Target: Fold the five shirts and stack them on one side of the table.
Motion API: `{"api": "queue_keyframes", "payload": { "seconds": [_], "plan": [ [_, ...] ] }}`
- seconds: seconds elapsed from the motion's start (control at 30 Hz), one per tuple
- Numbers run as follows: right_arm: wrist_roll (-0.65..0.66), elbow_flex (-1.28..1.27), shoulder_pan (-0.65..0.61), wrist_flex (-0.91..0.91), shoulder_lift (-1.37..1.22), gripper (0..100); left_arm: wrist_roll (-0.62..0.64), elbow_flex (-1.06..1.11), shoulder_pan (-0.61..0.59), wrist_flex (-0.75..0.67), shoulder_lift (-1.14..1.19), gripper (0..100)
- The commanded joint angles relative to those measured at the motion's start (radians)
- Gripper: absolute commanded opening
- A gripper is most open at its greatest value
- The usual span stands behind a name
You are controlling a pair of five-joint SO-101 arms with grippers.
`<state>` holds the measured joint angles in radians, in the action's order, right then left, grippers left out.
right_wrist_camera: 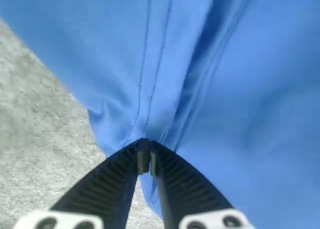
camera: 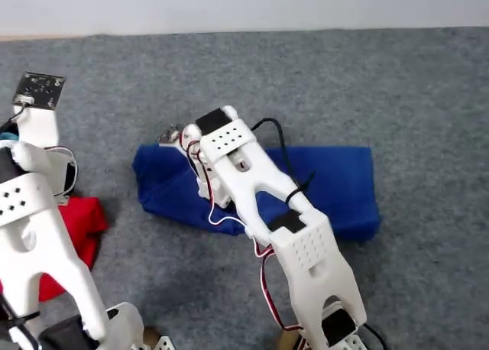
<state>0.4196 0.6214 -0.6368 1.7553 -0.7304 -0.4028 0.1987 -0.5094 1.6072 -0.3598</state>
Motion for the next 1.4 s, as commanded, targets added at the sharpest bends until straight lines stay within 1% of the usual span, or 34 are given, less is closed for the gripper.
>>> {"api": "queue_keyframes", "payload": {
  "seconds": [0.0, 0.13, 0.27, 0.43, 0.53, 0.63, 0.73, 0.83, 0.93, 1.07, 1.17, 1.23, 1.3, 1.37],
  "plan": [
    [-0.012, -0.008, 0.025, 0.044, 0.119, 0.9, -0.002, -0.01, -0.057, -0.032, -0.035, 1],
    [-0.009, -0.114, 0.033, 0.042, 0.134, 0.9, -0.002, -0.01, -0.157, -0.06, -0.035, 1],
    [-0.009, -0.213, 0.033, -0.001, 0.127, 0.9, -0.002, -0.01, -0.207, -0.06, -0.035, 1],
    [-0.008, -0.224, 0.094, -0.047, 0.093, 0.9, -0.002, -0.01, -0.209, -0.06, -0.035, 1],
    [-0.008, -0.175, 0.124, -0.007, 0.114, 0.9, -0.002, -0.01, -0.209, -0.061, -0.035, 1],
    [-0.009, -0.118, 0.128, 0.038, 0.166, 0.9, -0.002, -0.01, -0.212, -0.061, -0.035, 1],
    [-0.012, -0.112, 0.131, 0.041, 0.257, 0.9, 0.002, -0.008, -0.212, -0.06, -0.035, 1],
    [-0.015, -0.12, 0.171, 0.042, 0.337, 0.9, 0.04, -0.008, -0.213, -0.055, -0.035, 1],
    [-0.015, -0.169, 0.246, 0.044, 0.407, 0.9, 0.055, -0.007, -0.209, -0.035, -0.035, 1],
    [-0.014, -0.296, 0.374, 0.042, 0.518, 0.9, 0.055, -0.007, -0.213, 0.009, -0.035, 1],
    [-0.017, -0.347, 0.472, 0.039, 0.588, 1.2, 0.057, -0.008, -0.213, 0.052, -0.035, 1],
    [-0.049, -0.358, 0.545, 0.038, 0.618, 1.3, 0.06, -0.008, -0.212, 0.083, -0.035, 1],
    [-0.094, -0.358, 0.613, 0.031, 0.618, 4.0, 0.084, -0.008, -0.212, 0.109, -0.035, 1],
    [-0.124, -0.358, 0.659, 0.03, 0.596, 11.5, 0.095, -0.008, -0.213, 0.13, -0.035, 1]
  ]
}}
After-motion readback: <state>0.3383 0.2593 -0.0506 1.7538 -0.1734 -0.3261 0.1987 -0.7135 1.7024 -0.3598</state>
